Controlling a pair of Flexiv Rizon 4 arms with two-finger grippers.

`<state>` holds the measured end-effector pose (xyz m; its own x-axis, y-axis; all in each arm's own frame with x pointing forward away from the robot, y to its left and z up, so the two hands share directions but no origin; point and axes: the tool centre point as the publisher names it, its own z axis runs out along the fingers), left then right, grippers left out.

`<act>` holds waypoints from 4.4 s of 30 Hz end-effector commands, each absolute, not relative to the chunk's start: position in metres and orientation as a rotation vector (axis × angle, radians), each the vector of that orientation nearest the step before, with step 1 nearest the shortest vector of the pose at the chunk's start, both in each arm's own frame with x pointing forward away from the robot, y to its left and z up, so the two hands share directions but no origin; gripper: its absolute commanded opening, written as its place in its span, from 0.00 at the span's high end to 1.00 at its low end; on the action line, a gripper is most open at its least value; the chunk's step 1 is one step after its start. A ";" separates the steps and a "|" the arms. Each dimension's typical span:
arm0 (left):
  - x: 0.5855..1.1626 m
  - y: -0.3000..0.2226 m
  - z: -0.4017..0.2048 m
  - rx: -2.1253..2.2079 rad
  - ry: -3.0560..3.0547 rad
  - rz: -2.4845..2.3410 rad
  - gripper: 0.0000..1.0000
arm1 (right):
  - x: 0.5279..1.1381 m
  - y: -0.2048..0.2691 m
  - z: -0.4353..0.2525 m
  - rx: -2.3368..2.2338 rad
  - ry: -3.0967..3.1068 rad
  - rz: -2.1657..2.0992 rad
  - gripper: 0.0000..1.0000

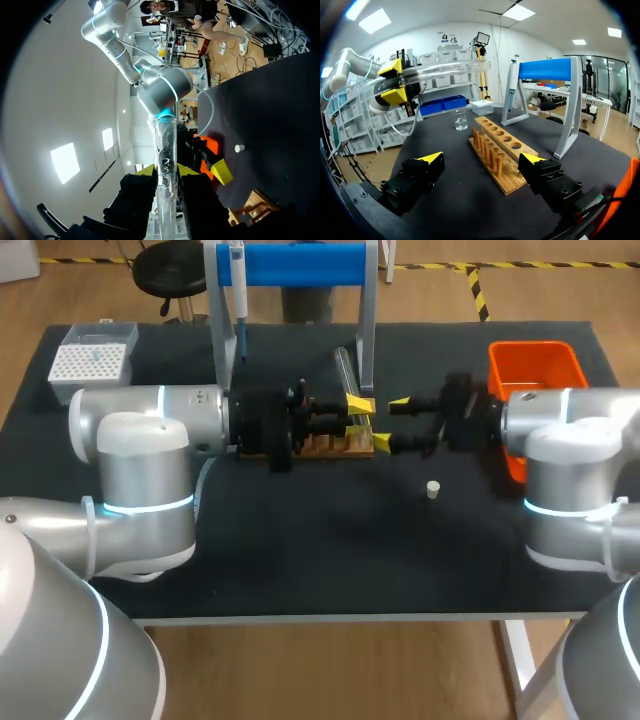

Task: Invert the test tube, pick up the pipette, mount the tip to pipette, aspirate from beaker and dispense into the tube, eject the tip, return the pipette, and cap with the stopper.

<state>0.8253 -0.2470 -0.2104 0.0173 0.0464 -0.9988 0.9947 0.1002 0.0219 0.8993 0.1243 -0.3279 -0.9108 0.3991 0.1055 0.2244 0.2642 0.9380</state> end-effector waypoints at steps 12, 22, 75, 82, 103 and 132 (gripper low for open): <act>0.825 -0.248 -0.210 1.175 1.275 -1.094 1.00 | 0.903 0.137 -0.340 0.511 2.391 1.560 0.00; 0.825 -0.248 -0.210 1.175 1.275 -1.094 1.00 | 0.903 0.137 -0.340 0.500 2.387 1.572 0.00; 0.862 -0.218 -0.187 0.431 1.851 -1.862 1.00 | 0.903 0.137 -0.340 0.500 2.387 1.572 0.00; 0.877 -0.211 -0.181 0.247 1.964 -1.898 1.00 | 0.903 0.137 -0.340 0.500 2.387 1.572 0.00; 0.915 -0.212 -0.176 -0.063 2.038 -1.989 1.00 | 0.903 0.137 -0.340 0.500 2.387 1.572 0.00; 0.944 -0.200 -0.189 -0.060 1.996 -2.039 1.00 | 0.906 0.143 -0.343 0.505 2.381 1.553 0.00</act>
